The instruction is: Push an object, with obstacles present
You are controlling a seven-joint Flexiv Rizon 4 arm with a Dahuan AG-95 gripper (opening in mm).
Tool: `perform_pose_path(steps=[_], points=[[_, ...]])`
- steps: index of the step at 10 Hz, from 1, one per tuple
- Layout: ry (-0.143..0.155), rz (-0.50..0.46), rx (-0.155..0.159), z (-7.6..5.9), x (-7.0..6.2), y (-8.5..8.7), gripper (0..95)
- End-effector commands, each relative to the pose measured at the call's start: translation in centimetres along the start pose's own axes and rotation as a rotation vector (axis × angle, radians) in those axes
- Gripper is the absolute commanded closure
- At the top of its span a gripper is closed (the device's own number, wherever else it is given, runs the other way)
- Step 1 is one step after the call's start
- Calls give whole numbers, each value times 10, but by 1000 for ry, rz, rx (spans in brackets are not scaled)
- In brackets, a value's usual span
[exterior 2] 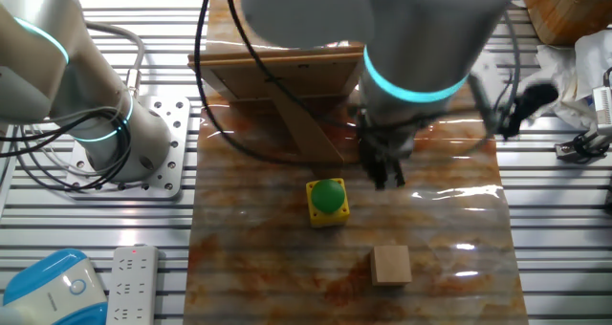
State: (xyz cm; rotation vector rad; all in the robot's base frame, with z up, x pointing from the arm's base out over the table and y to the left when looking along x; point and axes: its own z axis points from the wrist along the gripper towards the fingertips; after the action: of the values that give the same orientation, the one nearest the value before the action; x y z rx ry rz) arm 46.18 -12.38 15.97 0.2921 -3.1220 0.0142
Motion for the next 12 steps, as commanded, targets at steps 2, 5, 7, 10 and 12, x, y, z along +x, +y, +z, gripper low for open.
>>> perform_pose_path(steps=[2,5,7,10,12], points=[[2,1,-7,3,9,-15,950],[-4,6,-7,15,13,-19,950],[-7,5,0,20,14,-18,950],[17,-7,31,26,15,-17,950],[17,5,33,27,15,-16,950]])
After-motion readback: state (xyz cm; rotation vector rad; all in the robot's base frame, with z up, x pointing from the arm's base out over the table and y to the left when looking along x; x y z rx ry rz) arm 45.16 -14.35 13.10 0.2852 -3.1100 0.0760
